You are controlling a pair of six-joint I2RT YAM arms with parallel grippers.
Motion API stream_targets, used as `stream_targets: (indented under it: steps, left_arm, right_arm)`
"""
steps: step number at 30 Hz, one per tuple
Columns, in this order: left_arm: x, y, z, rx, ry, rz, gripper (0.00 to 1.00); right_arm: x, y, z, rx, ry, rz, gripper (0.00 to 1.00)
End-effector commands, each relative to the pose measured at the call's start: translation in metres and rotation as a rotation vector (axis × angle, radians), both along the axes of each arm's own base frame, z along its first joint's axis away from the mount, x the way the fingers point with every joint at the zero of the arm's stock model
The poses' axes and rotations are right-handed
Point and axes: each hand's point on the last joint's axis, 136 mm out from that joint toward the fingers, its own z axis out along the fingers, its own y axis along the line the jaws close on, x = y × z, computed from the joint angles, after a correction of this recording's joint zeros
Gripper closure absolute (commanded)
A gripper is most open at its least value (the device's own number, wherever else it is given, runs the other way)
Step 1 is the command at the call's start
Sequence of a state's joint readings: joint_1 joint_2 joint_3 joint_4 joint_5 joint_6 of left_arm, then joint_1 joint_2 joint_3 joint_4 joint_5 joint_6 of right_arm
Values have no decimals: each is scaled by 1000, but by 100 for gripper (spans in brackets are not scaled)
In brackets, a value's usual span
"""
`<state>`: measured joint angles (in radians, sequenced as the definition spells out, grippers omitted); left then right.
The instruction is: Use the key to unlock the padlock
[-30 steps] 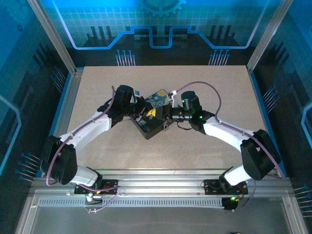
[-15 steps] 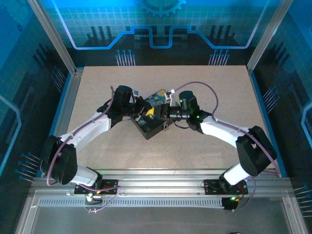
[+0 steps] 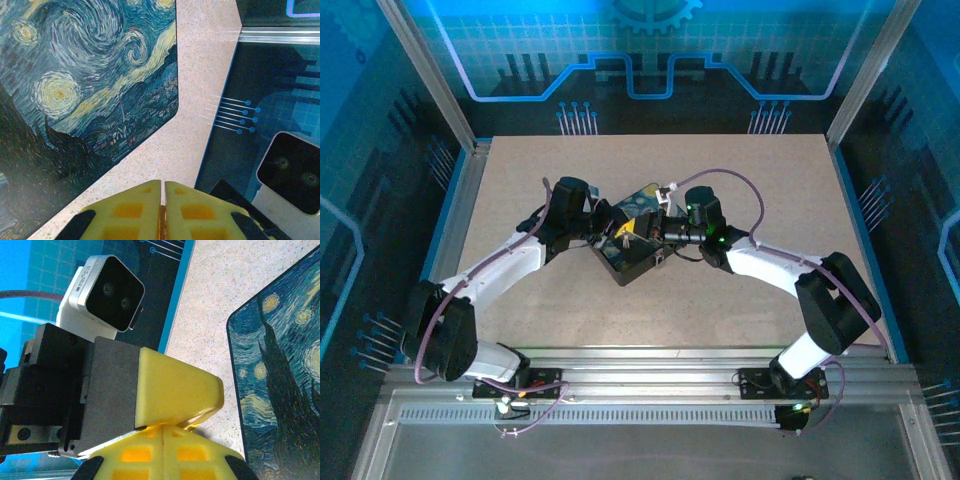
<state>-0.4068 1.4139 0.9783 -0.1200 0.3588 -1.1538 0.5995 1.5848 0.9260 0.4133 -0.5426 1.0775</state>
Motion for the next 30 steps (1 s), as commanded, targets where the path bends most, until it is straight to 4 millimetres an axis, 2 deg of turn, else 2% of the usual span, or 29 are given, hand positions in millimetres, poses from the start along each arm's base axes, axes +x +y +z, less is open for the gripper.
stream_targets:
  steps: [1,3,7,9,12,15,19,21,23,26,30]
  left_arm:
    - [-11,-4,11,-13,-26,-36,83]
    - [-10,-1,9,-9,-20,-27,83]
    - [-8,0,4,-13,-1,-20,97]
    - [-7,1,1,-12,10,-12,97]
    - [-4,11,-4,19,22,2,87]
    - [-2,37,-6,138,18,30,69]
    - [1,80,-7,311,-3,76,60]
    - [0,92,-14,360,15,74,58]
    - [-1,90,-21,359,38,38,56]
    - [-3,77,-27,337,44,-68,54]
    - [-1,67,-36,368,30,-212,57]
  right_arm:
    - [4,2,2,11,-17,4,100]
    - [4,-2,-4,2,-8,1,100]
    - [5,-5,-12,-10,0,1,100]
    - [4,-6,-15,-26,0,6,100]
    - [4,-16,-25,-109,-3,-4,99]
    - [0,-33,-46,-310,3,-9,88]
    - [0,-40,-61,-475,-25,19,79]
    - [5,-40,-65,-520,-45,30,77]
    - [12,-39,-67,-577,-95,51,74]
    - [21,-34,-65,-680,-220,120,72]
    - [34,-26,-64,-756,-360,229,69]
